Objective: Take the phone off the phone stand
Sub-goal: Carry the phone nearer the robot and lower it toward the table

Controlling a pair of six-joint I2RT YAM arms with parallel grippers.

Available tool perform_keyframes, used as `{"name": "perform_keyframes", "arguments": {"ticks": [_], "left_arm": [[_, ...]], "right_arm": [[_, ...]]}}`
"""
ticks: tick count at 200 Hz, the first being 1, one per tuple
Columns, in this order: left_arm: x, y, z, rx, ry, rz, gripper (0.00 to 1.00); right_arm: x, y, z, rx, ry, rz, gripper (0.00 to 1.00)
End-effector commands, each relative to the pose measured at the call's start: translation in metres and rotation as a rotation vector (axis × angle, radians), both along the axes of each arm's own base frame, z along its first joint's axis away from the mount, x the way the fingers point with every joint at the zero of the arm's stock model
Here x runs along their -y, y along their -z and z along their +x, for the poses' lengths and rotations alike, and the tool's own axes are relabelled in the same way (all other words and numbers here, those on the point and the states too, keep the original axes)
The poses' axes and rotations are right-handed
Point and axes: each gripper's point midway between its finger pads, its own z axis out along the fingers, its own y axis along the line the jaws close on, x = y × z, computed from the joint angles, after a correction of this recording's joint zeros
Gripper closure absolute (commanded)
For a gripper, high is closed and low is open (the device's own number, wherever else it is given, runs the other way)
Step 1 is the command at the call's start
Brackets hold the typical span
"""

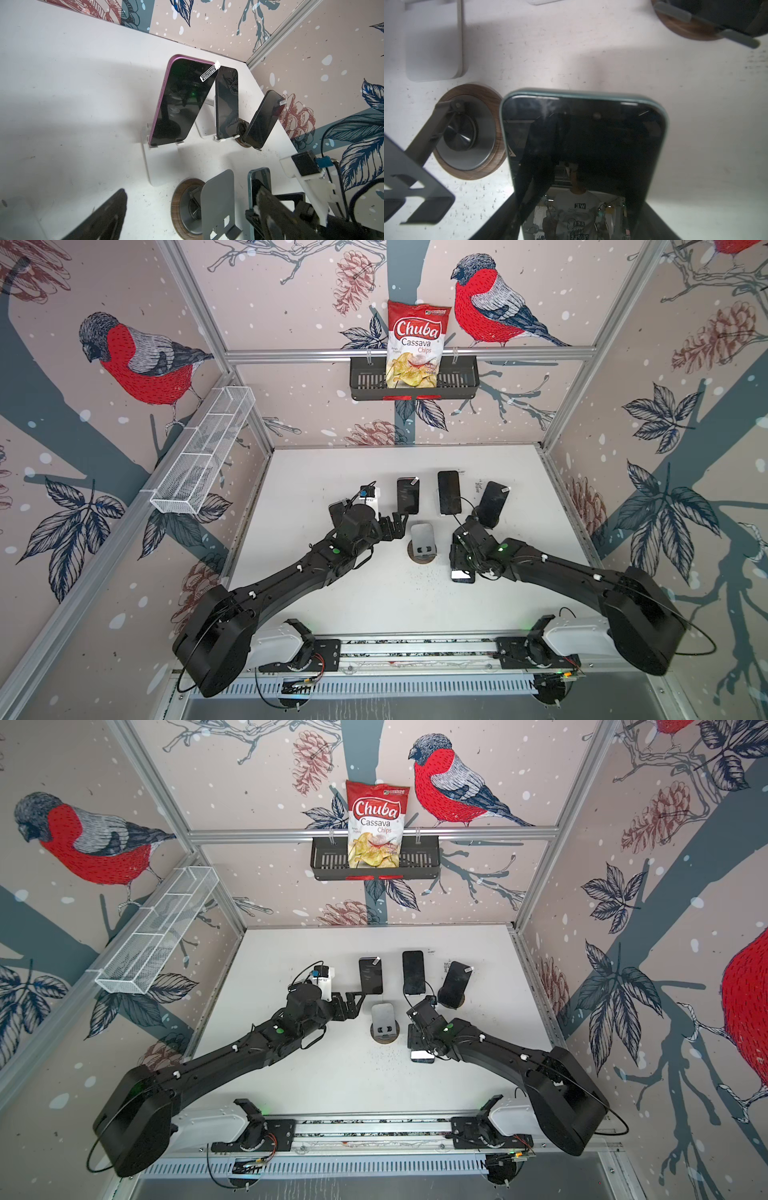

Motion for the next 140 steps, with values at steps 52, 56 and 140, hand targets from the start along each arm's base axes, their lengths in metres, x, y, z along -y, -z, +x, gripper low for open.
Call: {"name": "perform_keyframes", "arguments": {"ticks": [52,56,140], "left_arm": [[-0.001,-0.011,0.002,0.047,-0.008,-0.017,0.03],[-0.001,-0.011,0.001,0.047,-0.007,-0.018,0.03],[-0.005,-0.01,-0.001,0.051,-0.014,-0.017,0.03]], "right_arm": [[-0.006,0.004,0.01,0.023,0.011,-0.022,0.32],[-0.007,0.003,0.01,0.025,0.012,-0.022,0.32],[-0.009,0.017,0.01,0.008,0.002,-0.069,0.32]]}}
